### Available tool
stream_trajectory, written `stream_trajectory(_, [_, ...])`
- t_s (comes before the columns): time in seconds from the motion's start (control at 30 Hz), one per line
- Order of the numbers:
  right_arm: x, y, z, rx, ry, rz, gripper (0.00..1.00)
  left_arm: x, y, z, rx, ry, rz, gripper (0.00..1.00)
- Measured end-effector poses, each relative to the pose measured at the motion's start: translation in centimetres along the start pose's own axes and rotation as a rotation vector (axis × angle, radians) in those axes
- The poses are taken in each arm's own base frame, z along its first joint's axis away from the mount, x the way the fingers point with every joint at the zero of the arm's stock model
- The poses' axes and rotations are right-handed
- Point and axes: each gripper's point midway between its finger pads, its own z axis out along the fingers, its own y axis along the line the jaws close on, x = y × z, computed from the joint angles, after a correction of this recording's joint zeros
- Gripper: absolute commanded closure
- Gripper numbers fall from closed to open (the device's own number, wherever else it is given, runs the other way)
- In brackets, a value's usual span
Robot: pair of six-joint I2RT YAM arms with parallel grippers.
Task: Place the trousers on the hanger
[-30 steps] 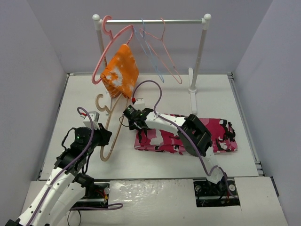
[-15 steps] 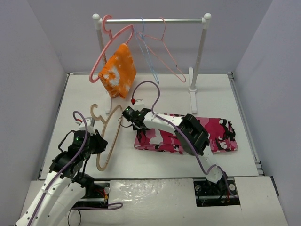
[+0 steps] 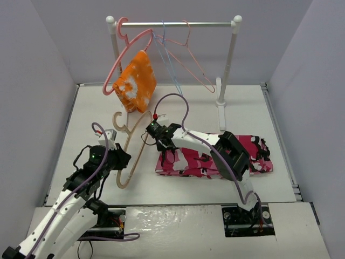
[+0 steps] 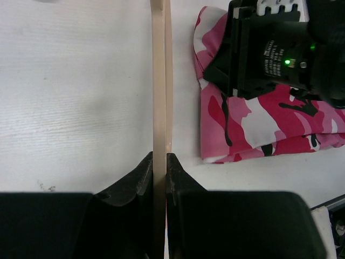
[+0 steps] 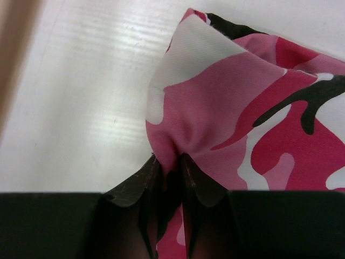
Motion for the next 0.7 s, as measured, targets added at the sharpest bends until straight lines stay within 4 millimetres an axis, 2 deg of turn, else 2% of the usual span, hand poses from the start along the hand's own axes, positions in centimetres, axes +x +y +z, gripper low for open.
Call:
stream_trajectory(0.13, [-0.4,0.5,-2.4,-0.078,0.006,-0.020,1.00,0.3,-0.8,1.6,0.020,0.010,0.044,1.00])
stream_trajectory(0.37, [-3.4,1.3,-6.4,-0.215,-0.049,-0.005,1.00,-0.3,-2.0,3.7,0.050,-0.024,0.073,1.00])
stream_trajectory(0.53, [-4.6,2.3,-7.2,-0.318,-0.070,0.019,1.00,-1.1,-3.7,4.4,0.107,-0.070,0.085,1.00])
stream_trajectory(0.7, [-4.7,3.4,-6.9,-0.410,-0.067,0.041,1.00,-0.8,-4.2,4.6,0.130,-0.089,0.089,1.00])
